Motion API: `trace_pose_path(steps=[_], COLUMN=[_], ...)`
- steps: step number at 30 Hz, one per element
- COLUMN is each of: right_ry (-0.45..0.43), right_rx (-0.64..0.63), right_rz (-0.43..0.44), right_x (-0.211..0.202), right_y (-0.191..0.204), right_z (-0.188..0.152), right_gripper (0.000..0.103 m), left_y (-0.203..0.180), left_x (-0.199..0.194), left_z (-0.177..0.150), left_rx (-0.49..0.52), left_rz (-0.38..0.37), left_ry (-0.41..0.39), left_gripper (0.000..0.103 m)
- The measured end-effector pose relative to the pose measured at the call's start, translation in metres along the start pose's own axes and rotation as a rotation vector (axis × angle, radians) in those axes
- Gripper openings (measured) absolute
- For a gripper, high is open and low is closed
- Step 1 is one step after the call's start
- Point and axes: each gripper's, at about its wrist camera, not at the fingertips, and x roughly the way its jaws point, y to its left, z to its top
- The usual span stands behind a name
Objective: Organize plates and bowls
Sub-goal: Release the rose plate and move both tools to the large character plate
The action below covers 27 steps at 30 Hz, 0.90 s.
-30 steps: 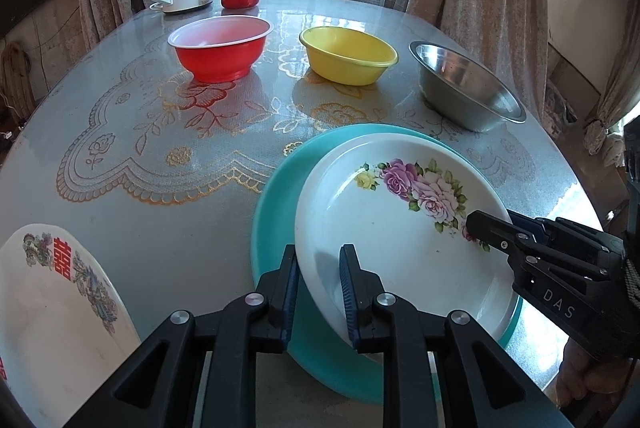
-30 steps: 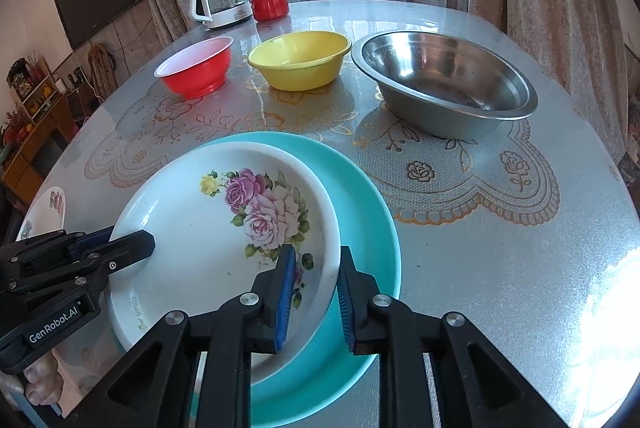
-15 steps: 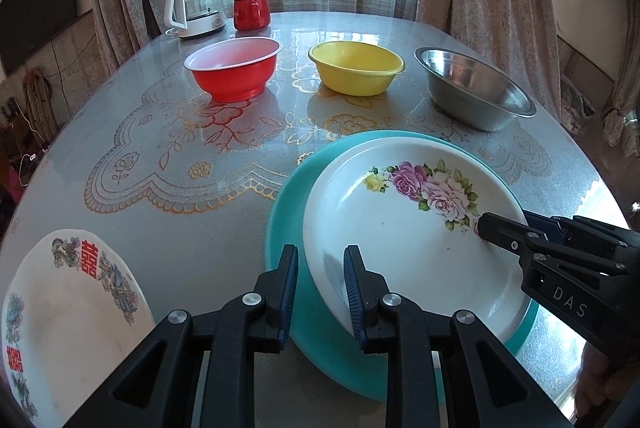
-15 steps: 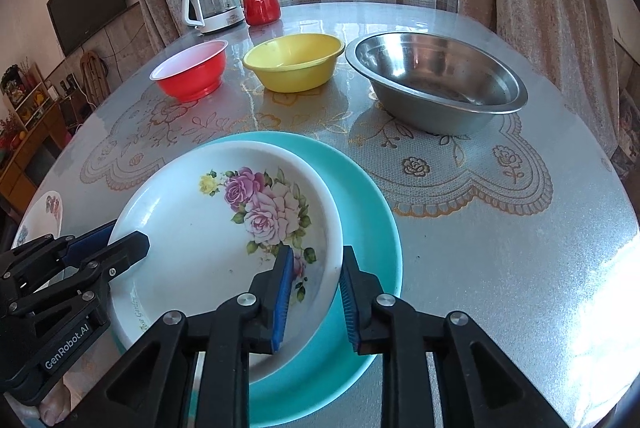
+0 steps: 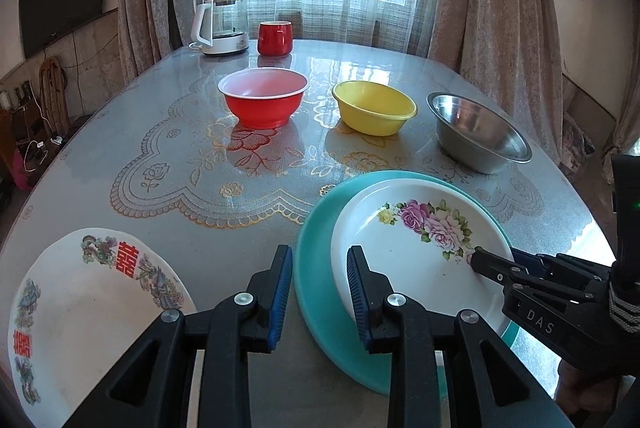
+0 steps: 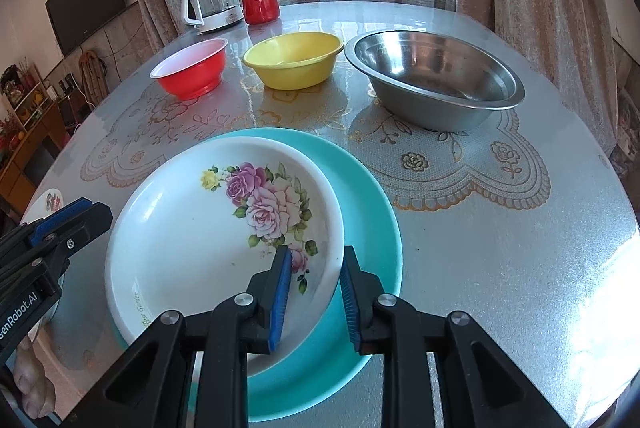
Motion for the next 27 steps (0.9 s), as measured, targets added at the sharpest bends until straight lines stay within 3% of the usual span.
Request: trace_pose_path(steps=[7,18,24,27], right_ry=[-0.035,-0.111,-0.179,-0.164], right_rx=[0.009,0.011,0.005,-0.032], right_rz=[-0.006,-0.003,0.072,0.202], right_x=[-0.009,-0.026,-0.044,-0.046], right_y=[-0.004,-0.007,0.004,0.019], right_z=[0.0,0.0,0.005,0.01], right_gripper=[0.032,0.036,0.037,0.038], left_y=[0.013,0.035,0.066,0.088], left_x=[-0.01,-0.029,-0.049,-0.061], left_z=[-0.006,-0.007,-0.007,-0.009], left_rx=[-0.033,-0.057,-0.119,-0.148], left_rz=[-0.017,0.007,0.014,0.031], left_ry=[0.015,0.003,-0.034,-0.064], left_gripper=[0.035,0.036,0.04,0.04])
